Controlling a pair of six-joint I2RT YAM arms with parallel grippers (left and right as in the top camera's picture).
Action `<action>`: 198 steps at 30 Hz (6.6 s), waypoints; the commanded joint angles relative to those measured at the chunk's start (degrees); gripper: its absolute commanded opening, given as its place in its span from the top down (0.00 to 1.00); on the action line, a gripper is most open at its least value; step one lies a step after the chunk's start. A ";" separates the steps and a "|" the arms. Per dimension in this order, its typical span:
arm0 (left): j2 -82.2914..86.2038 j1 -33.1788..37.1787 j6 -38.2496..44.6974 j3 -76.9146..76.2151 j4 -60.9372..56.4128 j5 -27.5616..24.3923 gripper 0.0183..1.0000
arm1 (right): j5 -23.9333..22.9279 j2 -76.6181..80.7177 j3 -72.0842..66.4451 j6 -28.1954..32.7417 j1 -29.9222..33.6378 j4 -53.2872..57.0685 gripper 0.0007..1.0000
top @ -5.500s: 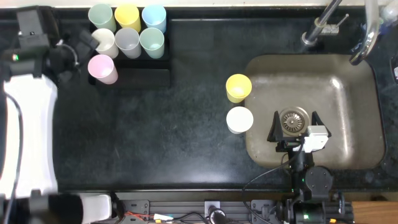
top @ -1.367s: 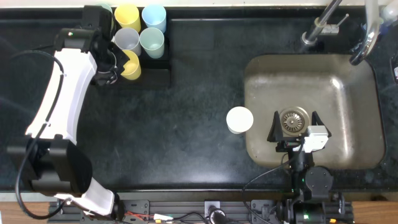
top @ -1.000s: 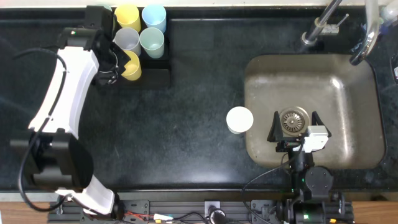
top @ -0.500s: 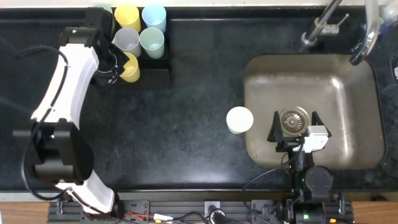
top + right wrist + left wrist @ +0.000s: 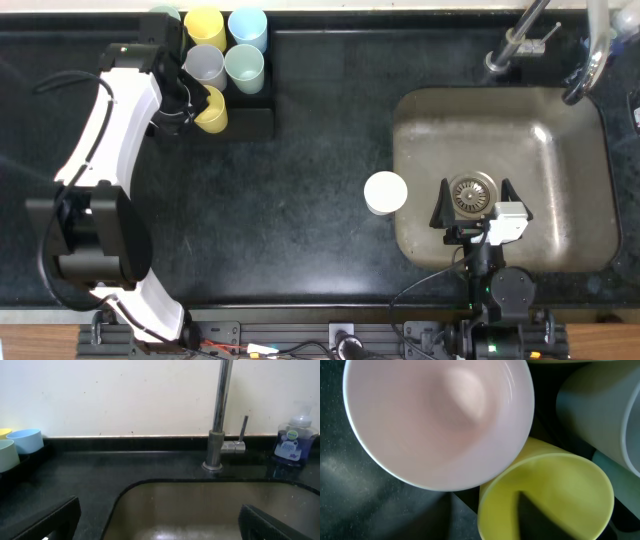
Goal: Store Cups
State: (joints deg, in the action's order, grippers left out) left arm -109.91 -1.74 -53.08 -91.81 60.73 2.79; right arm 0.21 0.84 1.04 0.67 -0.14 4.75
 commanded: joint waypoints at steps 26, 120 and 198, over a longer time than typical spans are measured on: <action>61.09 0.13 28.89 4.00 10.88 -1.64 0.00 | 0.59 -0.61 -0.76 0.15 -0.07 -0.31 0.00; 109.74 1.42 56.50 91.36 -56.00 -4.39 0.00 | 1.29 -0.46 1.20 -0.20 -0.22 0.42 0.00; 109.74 1.42 56.50 91.36 -56.00 -4.39 0.00 | 2.80 99.21 74.10 25.29 -16.31 64.54 0.38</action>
State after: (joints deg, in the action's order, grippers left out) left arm -0.64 -0.97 2.13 -0.60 4.62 -1.67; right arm 2.72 99.88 75.57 25.54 -16.95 69.69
